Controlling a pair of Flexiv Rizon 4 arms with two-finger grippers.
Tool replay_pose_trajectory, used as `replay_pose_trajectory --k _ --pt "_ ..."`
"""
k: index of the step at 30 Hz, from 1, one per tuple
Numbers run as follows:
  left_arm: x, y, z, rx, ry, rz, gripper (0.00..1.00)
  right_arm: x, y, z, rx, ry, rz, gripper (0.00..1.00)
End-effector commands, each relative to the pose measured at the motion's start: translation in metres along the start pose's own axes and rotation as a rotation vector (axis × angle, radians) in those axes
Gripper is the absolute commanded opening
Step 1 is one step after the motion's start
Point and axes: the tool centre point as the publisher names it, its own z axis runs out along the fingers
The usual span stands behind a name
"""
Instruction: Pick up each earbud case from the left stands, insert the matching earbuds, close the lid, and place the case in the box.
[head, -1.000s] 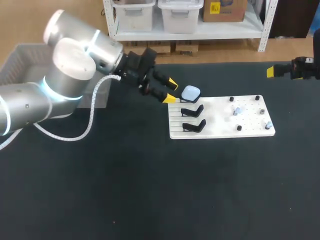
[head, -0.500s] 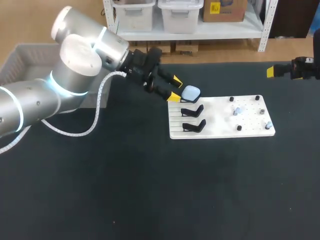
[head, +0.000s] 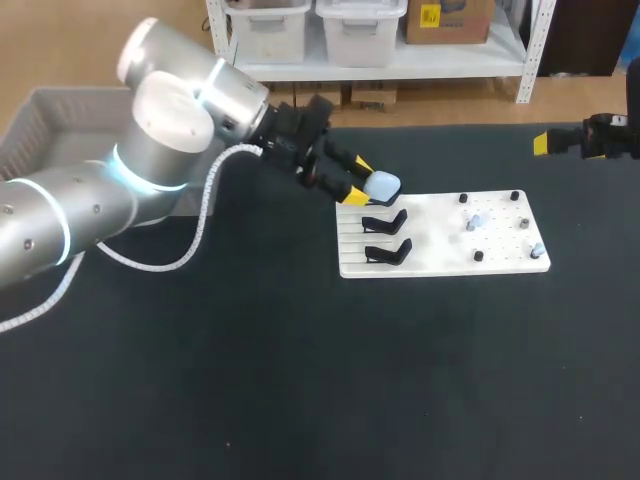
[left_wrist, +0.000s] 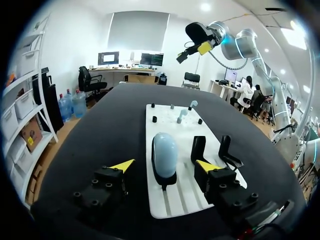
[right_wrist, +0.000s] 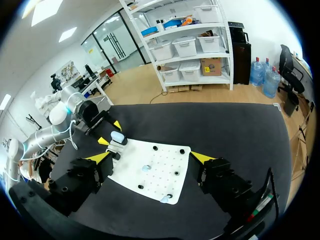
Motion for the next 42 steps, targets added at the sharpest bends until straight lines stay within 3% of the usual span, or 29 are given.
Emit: replay_pose_trajectory --k 1,28,36,42 --pt "-0.001 0.006 0.003 0.009 -0.002 0.002 0.75 0.000 0.000 0.000 0.000 0.000 0.000 1.00" --pt "-0.003 0.007 0.013 0.015 -0.008 0.000 0.69 0.000 0.000 0.000 0.000 0.000 0.000 1.00" --pt "-0.004 0.008 0.016 0.008 -0.004 -0.005 0.56 0.000 0.000 0.000 0.000 0.000 0.000 1.00" --pt "-0.004 0.009 0.019 0.007 0.003 -0.011 0.53 0.000 0.000 0.000 0.000 0.000 0.000 1.00"
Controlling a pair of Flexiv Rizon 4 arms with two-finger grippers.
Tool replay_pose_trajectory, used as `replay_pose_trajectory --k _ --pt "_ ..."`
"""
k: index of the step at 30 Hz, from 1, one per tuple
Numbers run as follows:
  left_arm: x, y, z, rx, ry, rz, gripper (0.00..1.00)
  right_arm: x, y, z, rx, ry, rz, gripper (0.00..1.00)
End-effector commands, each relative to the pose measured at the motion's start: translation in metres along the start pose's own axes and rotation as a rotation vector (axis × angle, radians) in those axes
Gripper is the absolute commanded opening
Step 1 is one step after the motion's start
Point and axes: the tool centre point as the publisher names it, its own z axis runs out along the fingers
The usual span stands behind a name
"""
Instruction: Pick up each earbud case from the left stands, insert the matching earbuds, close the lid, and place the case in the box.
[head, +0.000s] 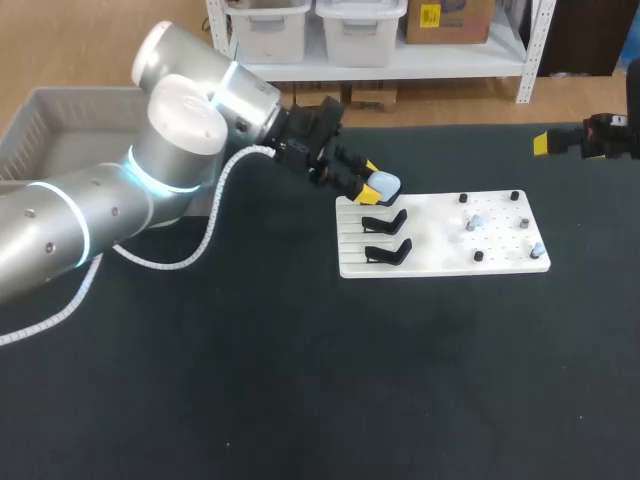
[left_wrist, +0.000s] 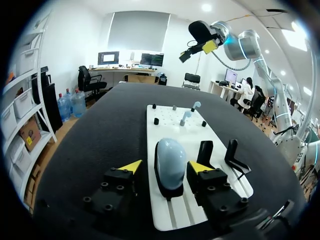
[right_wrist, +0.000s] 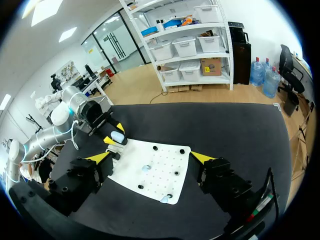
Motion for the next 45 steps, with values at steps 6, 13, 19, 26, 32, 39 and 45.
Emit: replay_pose_trajectory --k 6,13,19,26,32,39,45 --pt "0.000 0.004 0.003 -0.001 0.008 -0.008 0.40 0.000 0.000 0.000 0.000 0.000 0.000 1.00" --pt "-0.003 0.001 -0.003 -0.018 0.004 0.002 0.03 0.000 0.000 0.000 0.000 0.000 0.000 1.00" --pt "-0.017 -0.010 -0.020 -0.041 -0.031 0.049 0.00 0.000 0.000 0.000 0.000 0.000 0.000 1.00" --pt "-0.037 -0.030 -0.045 -0.086 -0.118 0.089 0.00 0.000 0.000 0.000 0.000 0.000 0.000 1.00" --pt "-0.060 -0.046 -0.062 -0.110 -0.198 0.133 0.00 0.000 0.000 0.000 0.000 0.000 0.000 1.00" --pt "-0.079 -0.067 -0.073 -0.144 -0.247 0.165 0.00 0.000 0.000 0.000 0.000 0.000 0.000 1.00" --pt "-0.091 -0.079 -0.079 -0.215 -0.299 0.135 0.00 0.000 0.000 0.000 0.000 0.000 0.000 1.00"
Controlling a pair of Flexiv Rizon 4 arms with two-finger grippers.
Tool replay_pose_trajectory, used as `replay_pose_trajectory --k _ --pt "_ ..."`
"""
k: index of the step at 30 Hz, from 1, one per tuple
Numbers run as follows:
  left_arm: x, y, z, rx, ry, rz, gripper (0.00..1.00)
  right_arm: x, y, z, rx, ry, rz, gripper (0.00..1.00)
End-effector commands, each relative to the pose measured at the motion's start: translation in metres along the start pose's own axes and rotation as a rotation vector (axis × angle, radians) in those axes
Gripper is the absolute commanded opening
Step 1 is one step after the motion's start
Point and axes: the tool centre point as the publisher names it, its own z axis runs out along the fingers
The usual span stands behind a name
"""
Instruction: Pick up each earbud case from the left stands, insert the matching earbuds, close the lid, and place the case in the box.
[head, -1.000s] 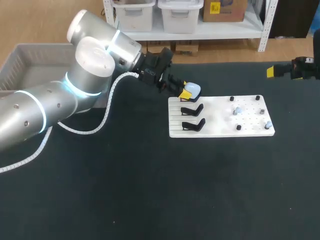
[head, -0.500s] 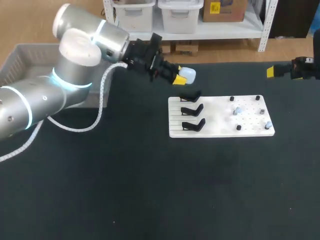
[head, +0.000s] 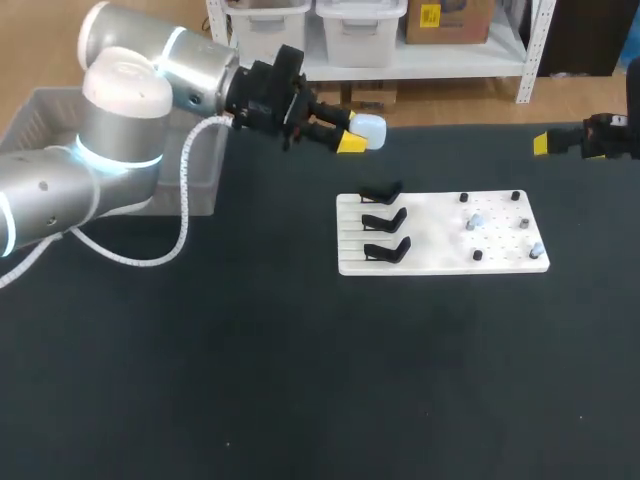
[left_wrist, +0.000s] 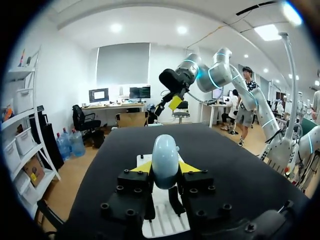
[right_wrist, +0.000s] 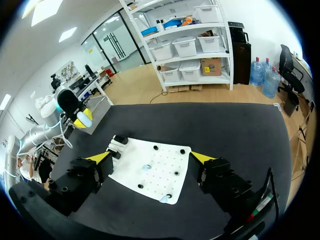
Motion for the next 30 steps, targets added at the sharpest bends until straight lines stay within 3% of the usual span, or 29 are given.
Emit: replay_pose_trajectory --k 1,11,20,30 --pt "-0.006 -0.027 -0.001 -0.260 -0.032 -0.011 0.00 0.000 0.000 0.000 0.000 0.000 0.000 1.00" --pt "-0.010 -0.040 0.008 -0.332 -0.073 -0.059 0.00 0.000 0.000 0.000 0.000 0.000 0.000 1.00" --pt "-0.009 -0.040 0.015 -0.329 -0.071 -0.068 0.00 0.000 0.000 0.000 0.000 0.000 0.000 1.00" --pt "-0.008 -0.036 0.019 -0.260 -0.070 -0.059 0.00 0.000 0.000 0.000 0.000 0.000 0.000 1.00"
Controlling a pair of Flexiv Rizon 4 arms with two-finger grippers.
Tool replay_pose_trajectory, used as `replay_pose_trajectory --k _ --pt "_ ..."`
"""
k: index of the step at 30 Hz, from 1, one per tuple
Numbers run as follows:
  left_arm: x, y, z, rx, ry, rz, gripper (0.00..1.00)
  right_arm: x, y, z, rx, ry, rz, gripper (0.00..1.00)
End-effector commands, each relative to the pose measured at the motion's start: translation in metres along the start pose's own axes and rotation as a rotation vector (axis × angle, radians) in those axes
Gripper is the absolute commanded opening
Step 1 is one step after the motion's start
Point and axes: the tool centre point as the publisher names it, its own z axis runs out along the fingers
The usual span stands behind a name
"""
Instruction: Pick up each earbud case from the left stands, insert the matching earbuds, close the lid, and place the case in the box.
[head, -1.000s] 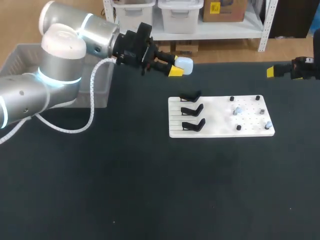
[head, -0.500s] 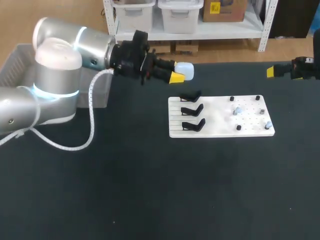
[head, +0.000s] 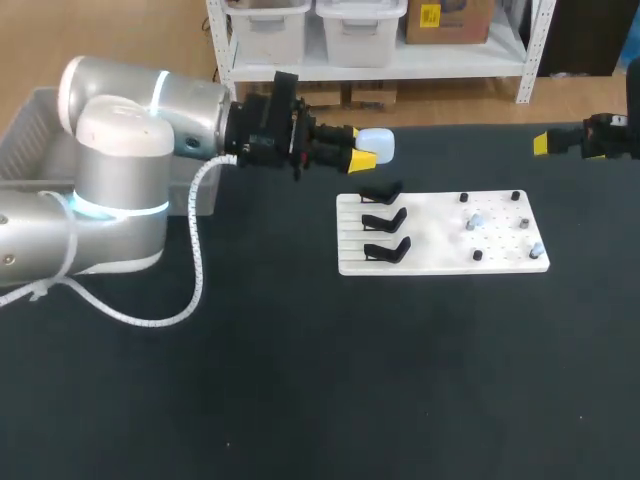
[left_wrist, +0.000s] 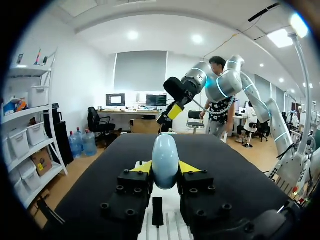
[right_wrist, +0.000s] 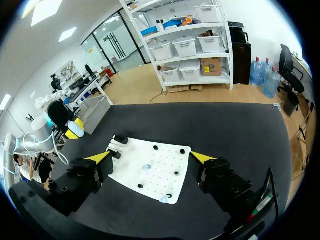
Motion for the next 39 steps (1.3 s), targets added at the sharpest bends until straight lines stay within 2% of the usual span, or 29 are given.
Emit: replay_pose_trajectory --k 1,26,33,39 --pt "0.000 -0.002 0.001 -0.080 -0.003 0.006 0.00 0.000 0.000 0.000 0.000 0.000 0.000 1.00" --pt "0.000 0.000 0.003 0.040 0.012 0.037 0.00 0.000 0.000 0.000 0.000 0.000 0.000 1.00" --pt "0.000 0.000 0.003 0.040 0.012 0.037 0.00 0.000 0.000 0.000 0.000 0.000 0.000 1.00" --pt "0.000 0.000 0.003 0.040 0.012 0.037 0.00 0.007 0.040 -0.002 -0.033 0.005 -0.086 1.00"
